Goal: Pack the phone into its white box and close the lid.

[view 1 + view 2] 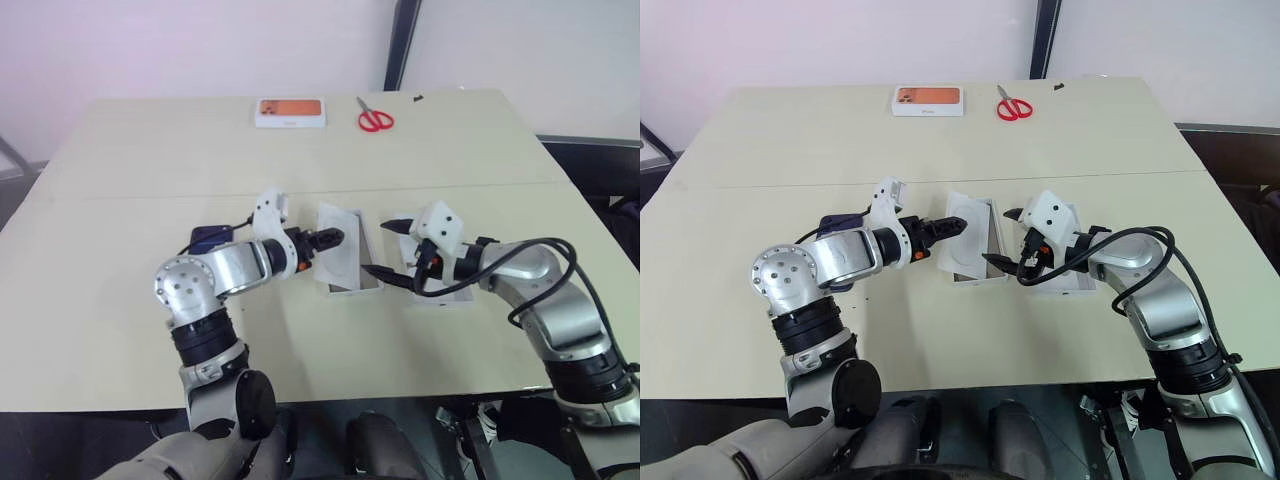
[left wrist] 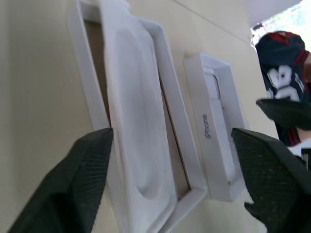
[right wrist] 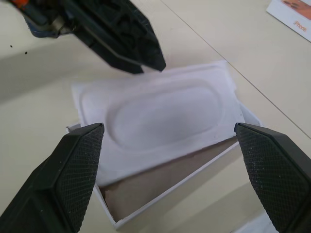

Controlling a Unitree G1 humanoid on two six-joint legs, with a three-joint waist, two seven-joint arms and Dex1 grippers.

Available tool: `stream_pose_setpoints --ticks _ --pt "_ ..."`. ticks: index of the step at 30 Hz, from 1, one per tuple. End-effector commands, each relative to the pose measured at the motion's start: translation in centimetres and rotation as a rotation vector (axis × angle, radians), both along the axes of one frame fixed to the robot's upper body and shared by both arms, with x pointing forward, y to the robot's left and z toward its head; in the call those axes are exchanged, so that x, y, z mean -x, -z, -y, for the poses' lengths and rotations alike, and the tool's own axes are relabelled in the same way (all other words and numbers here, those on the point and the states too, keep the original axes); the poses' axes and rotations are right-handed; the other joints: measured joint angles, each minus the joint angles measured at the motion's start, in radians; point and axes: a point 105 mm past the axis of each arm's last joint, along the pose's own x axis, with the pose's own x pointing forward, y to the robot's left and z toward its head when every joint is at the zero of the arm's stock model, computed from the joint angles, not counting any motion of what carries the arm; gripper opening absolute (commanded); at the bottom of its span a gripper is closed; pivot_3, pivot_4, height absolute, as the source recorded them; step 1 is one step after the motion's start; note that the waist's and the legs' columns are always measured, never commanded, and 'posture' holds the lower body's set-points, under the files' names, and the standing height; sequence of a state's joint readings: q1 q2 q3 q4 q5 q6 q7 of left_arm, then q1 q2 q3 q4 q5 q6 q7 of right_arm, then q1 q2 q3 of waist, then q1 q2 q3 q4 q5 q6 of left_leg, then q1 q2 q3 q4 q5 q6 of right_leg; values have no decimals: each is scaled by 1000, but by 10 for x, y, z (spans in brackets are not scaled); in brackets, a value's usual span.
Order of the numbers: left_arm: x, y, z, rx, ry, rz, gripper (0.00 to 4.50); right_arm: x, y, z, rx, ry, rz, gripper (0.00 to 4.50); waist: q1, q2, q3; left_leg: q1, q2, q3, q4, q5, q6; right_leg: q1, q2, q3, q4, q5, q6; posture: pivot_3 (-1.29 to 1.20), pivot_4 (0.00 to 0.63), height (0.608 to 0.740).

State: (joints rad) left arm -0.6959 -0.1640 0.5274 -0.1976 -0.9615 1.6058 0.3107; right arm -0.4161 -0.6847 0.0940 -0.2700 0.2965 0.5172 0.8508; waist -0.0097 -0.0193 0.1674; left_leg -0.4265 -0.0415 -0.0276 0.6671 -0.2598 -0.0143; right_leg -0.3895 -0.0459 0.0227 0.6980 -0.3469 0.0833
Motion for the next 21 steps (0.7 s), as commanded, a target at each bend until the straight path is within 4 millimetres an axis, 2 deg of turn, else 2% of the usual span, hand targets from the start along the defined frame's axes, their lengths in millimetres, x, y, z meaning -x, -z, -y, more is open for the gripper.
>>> stream_pose_setpoints --ticks 1,4,6,8,14,17,21 --pt "7 -8 8 68 54 28 3833 0 -13 -2 7 -7 58 4500 0 0 0 0 0 0 0 0 0 0 0 0 0 0 0 0 150 740" --pt "4 -19 -15 6 48 113 3833 -5 -8 -5 46 2 49 4500 -1 0 0 0 0 0 0 0 0 0 0 0 0 0 0 0 150 740" --pt "2 -25 -30 -47 34 161 3887 -11 -7 -8 55 19 40 3967 -7 0 0 0 0 0 0 0 -1 -1 1 0 0 0 0 0 150 740" --pt "-4 -32 -49 -92 -8 214 3887 -18 -6 -11 64 45 24 3189 -6 1 0 1 0 0 -1 1 -1 -1 1 0 1 0 0 0 150 740" --pt "-10 -57 -102 -357 -72 525 3887 -37 -1 -22 139 80 23 81 -5 1 0 0 0 0 -2 1 -2 -2 1 0 0 0 0 0 150 740" --pt "-2 -57 -114 -485 -13 674 3887 -47 2 -30 181 79 42 29 -3 1 0 0 0 0 -2 1 -2 -1 0 0 -1 0 0 0 150 740" --pt "18 -34 -120 -584 169 744 3887 -67 7 -42 207 122 52 29 -5 1 0 0 0 0 -3 1 -2 -2 0 1 -2 0 -1 0 150 740"
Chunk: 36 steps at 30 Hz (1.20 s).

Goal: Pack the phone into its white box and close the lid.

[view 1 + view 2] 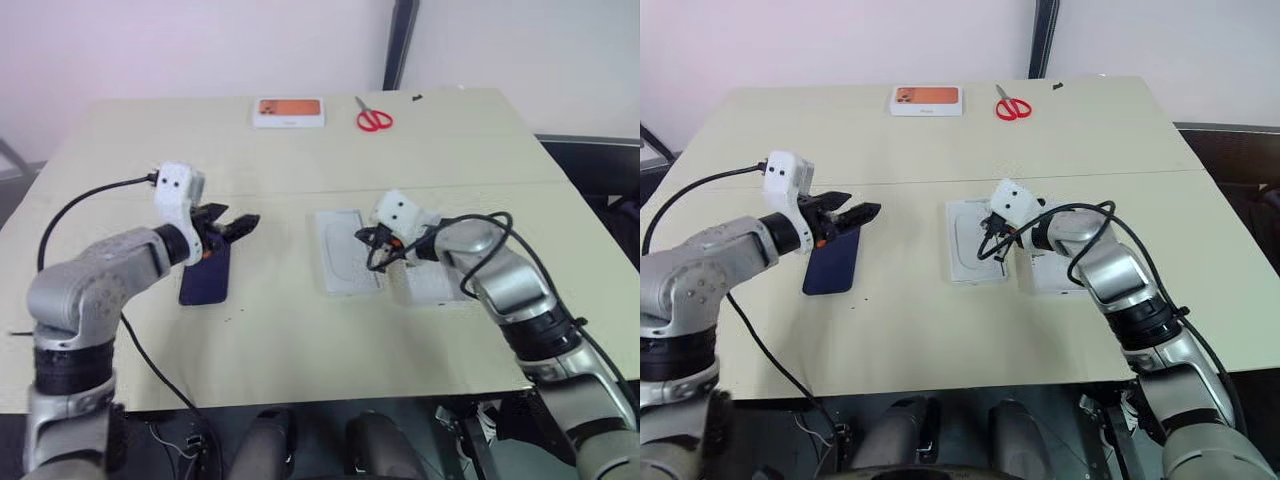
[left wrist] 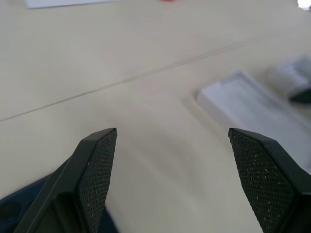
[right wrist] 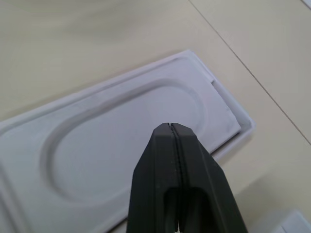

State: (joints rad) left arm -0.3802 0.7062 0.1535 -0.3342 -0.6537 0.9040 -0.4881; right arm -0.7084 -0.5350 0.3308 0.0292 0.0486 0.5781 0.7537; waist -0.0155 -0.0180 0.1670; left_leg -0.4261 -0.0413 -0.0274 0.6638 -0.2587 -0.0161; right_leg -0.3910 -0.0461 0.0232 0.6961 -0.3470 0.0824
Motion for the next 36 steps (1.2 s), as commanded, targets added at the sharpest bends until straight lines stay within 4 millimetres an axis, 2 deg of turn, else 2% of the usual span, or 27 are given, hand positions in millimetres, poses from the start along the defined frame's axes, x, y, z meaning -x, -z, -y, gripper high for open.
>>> stream_pose_setpoints --ticks 1,6,10,15,23,27,33,36 --pt "20 3 8 -105 175 90 3887 -15 -7 -11 17 25 55 29 0 0 0 0 0 0 0 0 0 0 0 0 0 0 0 0 150 740" --pt "47 26 8 -145 306 102 3887 -32 0 -28 3 64 36 29 0 0 0 0 0 0 -1 0 0 -1 0 0 0 0 0 0 150 740" --pt "51 29 9 -143 303 118 3887 -37 12 -29 44 84 29 29 5 0 0 0 0 -1 -1 0 1 0 -1 -1 0 0 0 0 150 740" --pt "54 32 10 -133 290 118 3887 -39 22 -20 124 102 59 29 -3 1 0 0 0 0 -1 -1 1 -1 -1 0 1 0 0 0 150 740" --pt "56 34 10 -111 276 109 3887 -34 22 -9 207 88 135 29 -2 1 0 0 0 0 -1 -2 3 -1 -1 0 1 0 0 0 150 740" --pt "54 35 8 -112 267 108 3887 -34 8 -11 179 95 177 29 -2 1 0 0 0 0 -1 -2 4 -1 -1 -1 1 0 0 0 150 740" --pt "53 32 6 -104 255 113 3887 -17 -5 -26 127 3 180 29 -3 1 0 0 0 0 -1 -2 4 -1 0 -1 1 0 0 0 150 740" --pt "53 30 2 -95 234 111 3887 1 1 -30 122 -71 129 29 -1 1 0 0 0 0 -1 -3 5 -1 0 -1 1 0 0 0 150 740"
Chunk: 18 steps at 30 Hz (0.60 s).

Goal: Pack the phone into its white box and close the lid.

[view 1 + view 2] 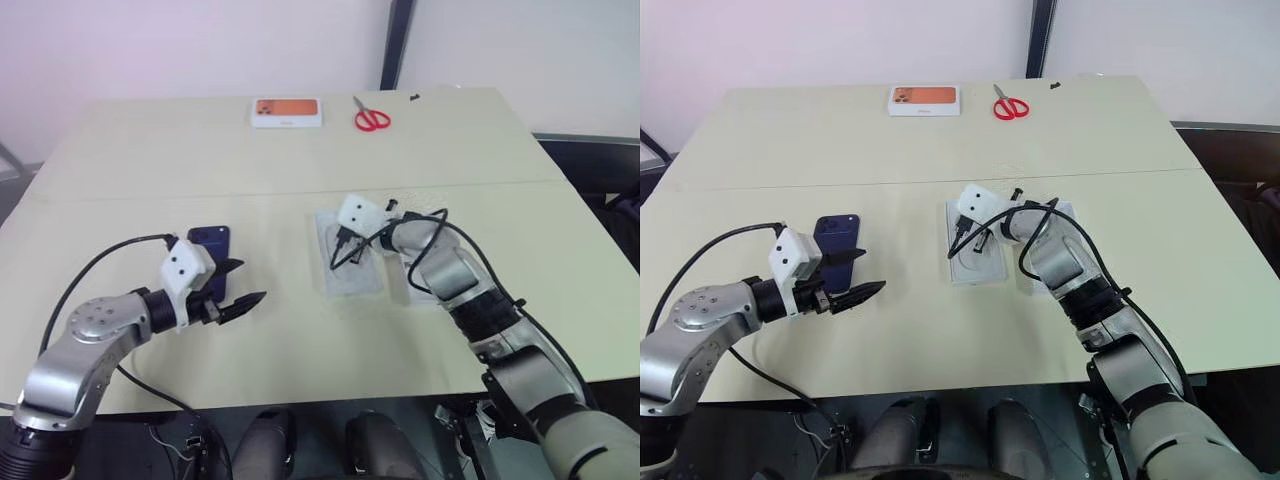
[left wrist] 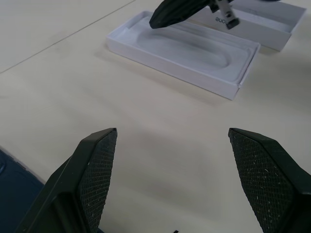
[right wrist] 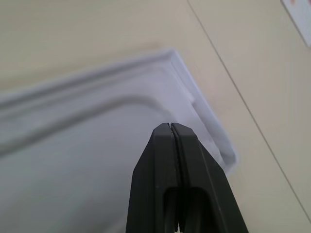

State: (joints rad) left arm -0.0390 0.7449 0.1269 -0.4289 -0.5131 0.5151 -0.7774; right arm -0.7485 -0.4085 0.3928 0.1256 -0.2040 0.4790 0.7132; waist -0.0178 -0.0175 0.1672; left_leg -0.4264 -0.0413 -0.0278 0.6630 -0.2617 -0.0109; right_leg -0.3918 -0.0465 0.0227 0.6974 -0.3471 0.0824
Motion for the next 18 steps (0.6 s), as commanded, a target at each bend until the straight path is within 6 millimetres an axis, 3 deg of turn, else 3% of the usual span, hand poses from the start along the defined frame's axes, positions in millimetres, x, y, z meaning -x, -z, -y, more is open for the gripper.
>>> stream_pose_setpoints --ticks 1,5,8,11,12,14,18 --pt "-1 -12 -7 17 -29 39 3887 19 -3 -3 -3 -78 -27 29 3 0 0 0 0 0 0 0 0 0 0 0 0 0 0 0 150 740" --pt "-3 -15 -13 26 -71 41 3887 31 12 2 36 -96 -60 29 3 0 0 0 0 0 1 -2 3 1 0 0 0 0 0 0 150 740" --pt "-10 -19 -28 50 -173 37 3887 33 -2 -7 -43 -119 -18 29 -1 0 0 0 0 0 0 -2 3 0 0 0 0 0 0 0 150 740" --pt "-22 -26 -58 145 -372 3 3887 37 -24 -26 -171 -163 -8 29 -4 0 0 0 0 0 0 -2 3 -1 0 0 1 0 0 0 150 740" --pt "-26 -26 -70 168 -449 -19 4126 38 -27 -31 -190 -173 -11 8 -3 0 0 0 0 0 0 -2 3 -1 1 0 1 0 0 0 150 740" --pt "-32 -23 -91 203 -586 -74 4481 39 -29 -44 -211 -192 -18 0 -2 0 0 0 0 -1 0 -2 3 -1 1 0 2 0 0 0 150 740" --pt "-37 -9 -112 199 -755 -271 4481 43 -19 -79 -196 -258 -30 0 1 -1 0 0 0 -1 1 -1 3 0 1 -1 2 0 0 0 150 740"
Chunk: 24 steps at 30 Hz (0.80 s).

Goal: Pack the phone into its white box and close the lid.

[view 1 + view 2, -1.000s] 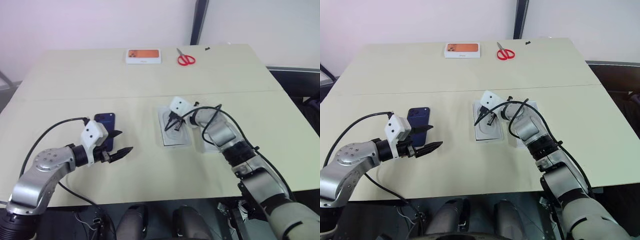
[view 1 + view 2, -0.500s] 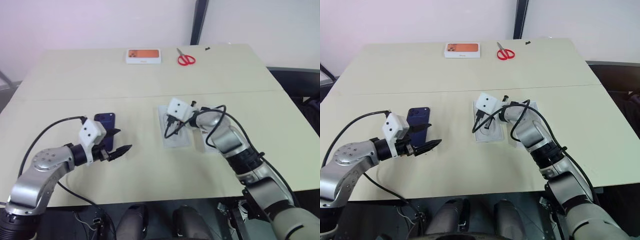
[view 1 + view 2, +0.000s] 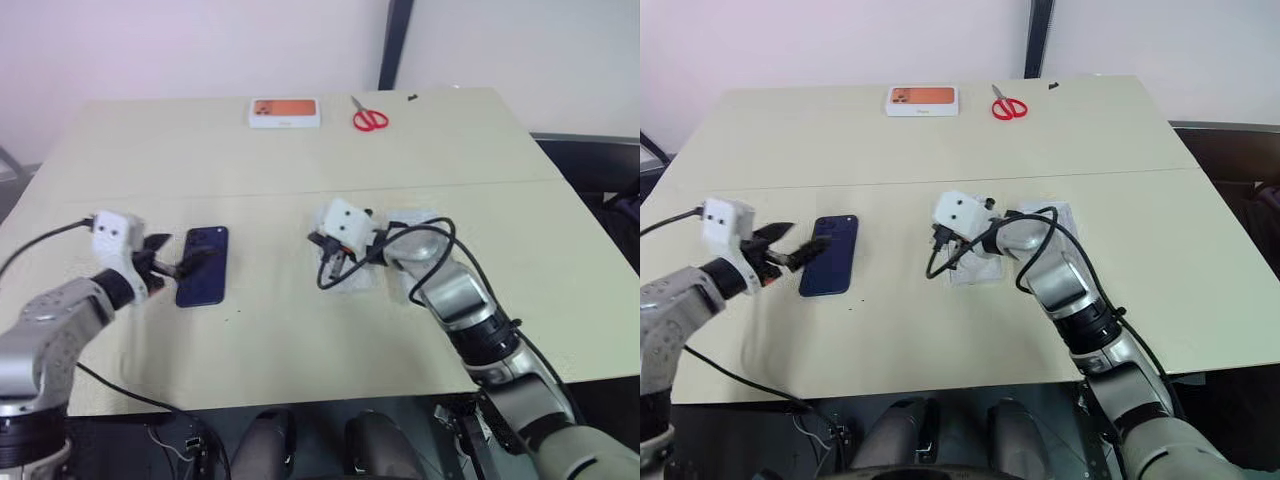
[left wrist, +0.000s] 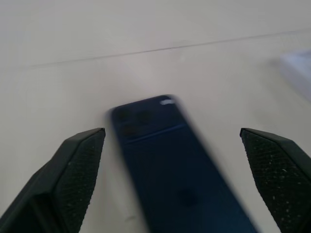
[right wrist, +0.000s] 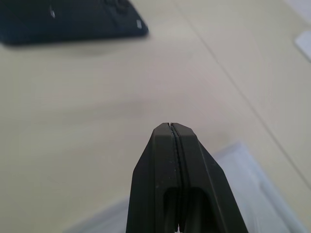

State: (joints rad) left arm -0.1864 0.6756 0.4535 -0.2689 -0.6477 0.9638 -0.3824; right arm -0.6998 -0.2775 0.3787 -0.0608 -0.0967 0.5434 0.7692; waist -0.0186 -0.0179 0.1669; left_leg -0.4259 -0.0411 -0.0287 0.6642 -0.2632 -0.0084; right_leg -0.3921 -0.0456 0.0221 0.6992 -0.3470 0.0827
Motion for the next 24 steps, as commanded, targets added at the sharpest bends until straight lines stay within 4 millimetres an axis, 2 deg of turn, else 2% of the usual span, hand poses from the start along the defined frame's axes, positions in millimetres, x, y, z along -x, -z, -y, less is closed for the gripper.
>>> stream_pose_setpoints --ticks 1,5,10,14,17,19,24 --pt "-2 5 -12 35 -90 -141 4481 1 3 -28 27 -51 34 0 2 0 0 0 0 0 0 0 -1 0 0 0 0 0 0 0 150 740" --pt "-6 15 -11 97 -100 -308 4481 -3 21 -56 76 -69 15 0 1 -1 0 0 -1 -1 1 4 -7 0 0 -1 0 0 0 0 150 740" --pt "-8 28 3 142 -39 -466 4481 2 35 -85 104 -120 -23 0 -10 -1 0 0 -1 -1 0 5 -8 -1 0 -1 1 0 0 0 150 740" --pt "-9 36 14 178 -7 -544 4481 3 46 -98 151 -147 -6 0 -11 -1 0 0 -1 -1 -1 5 -9 -1 0 -1 1 0 0 0 150 740" --pt "-9 38 30 235 55 -569 4481 3 50 -105 160 -154 2 0 -10 -1 -1 1 -1 -2 0 5 -9 -2 0 -1 1 0 0 0 150 740" --pt "-11 40 50 291 123 -567 4481 1 50 -108 159 -151 8 0 -3 0 -1 2 -1 -2 0 5 -9 -2 0 -1 1 0 0 0 150 740" --pt "-10 43 70 312 183 -562 4481 -2 50 -110 149 -140 12 0 4 -1 -2 5 -2 -2 0 5 -9 1 -1 -1 1 0 0 0 150 740"
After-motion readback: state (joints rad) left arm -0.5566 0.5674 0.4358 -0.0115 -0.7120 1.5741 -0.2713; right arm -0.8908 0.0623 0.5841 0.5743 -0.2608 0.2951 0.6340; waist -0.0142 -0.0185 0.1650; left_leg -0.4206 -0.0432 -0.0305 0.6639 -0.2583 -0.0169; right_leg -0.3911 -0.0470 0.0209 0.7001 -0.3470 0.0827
